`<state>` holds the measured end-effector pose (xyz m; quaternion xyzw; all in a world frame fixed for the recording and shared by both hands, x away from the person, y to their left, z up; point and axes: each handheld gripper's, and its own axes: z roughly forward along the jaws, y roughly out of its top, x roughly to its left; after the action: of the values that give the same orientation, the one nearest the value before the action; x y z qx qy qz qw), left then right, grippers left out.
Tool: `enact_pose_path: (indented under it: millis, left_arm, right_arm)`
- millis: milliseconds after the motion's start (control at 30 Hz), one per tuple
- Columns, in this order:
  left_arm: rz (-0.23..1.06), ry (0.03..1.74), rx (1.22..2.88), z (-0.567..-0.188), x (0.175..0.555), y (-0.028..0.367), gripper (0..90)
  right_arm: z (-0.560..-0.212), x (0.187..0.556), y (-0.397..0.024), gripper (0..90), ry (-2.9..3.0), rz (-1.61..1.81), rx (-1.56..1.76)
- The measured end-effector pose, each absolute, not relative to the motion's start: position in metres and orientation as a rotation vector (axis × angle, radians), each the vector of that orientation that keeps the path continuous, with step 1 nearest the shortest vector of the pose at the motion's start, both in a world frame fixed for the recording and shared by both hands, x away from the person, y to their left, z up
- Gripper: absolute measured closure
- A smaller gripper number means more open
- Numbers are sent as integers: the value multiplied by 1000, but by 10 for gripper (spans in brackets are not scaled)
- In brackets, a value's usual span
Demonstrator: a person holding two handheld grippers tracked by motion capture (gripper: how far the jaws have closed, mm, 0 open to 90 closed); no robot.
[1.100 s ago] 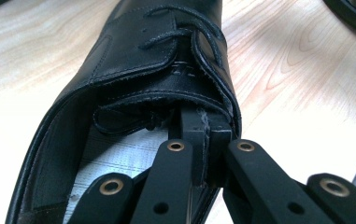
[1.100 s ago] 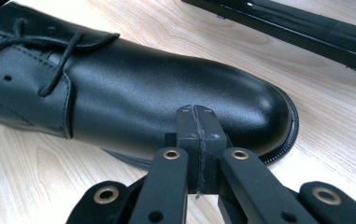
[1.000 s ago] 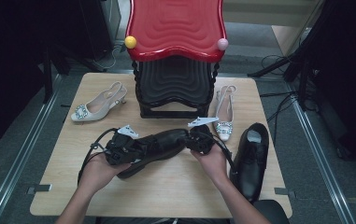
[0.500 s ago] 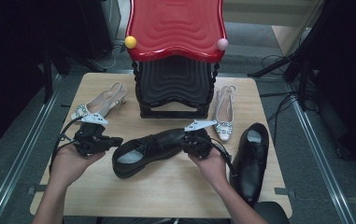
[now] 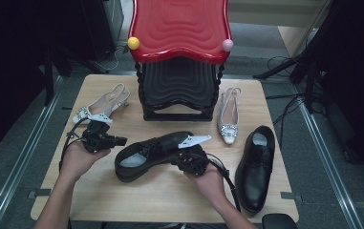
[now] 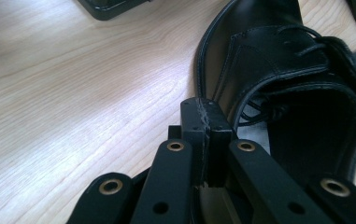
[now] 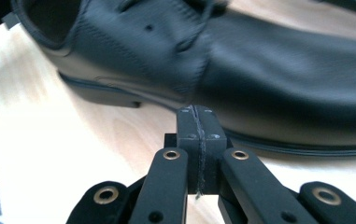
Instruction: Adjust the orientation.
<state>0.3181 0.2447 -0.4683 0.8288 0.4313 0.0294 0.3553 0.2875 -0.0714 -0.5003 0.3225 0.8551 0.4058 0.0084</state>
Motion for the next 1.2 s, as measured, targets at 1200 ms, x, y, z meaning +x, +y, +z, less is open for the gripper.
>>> enact_pose_path:
  millis: [1200]
  left_arm:
    - [32,1110,2137,-476,281,227,900]
  right_arm:
    - [-510,306,-54,900,2738,1224,1025]
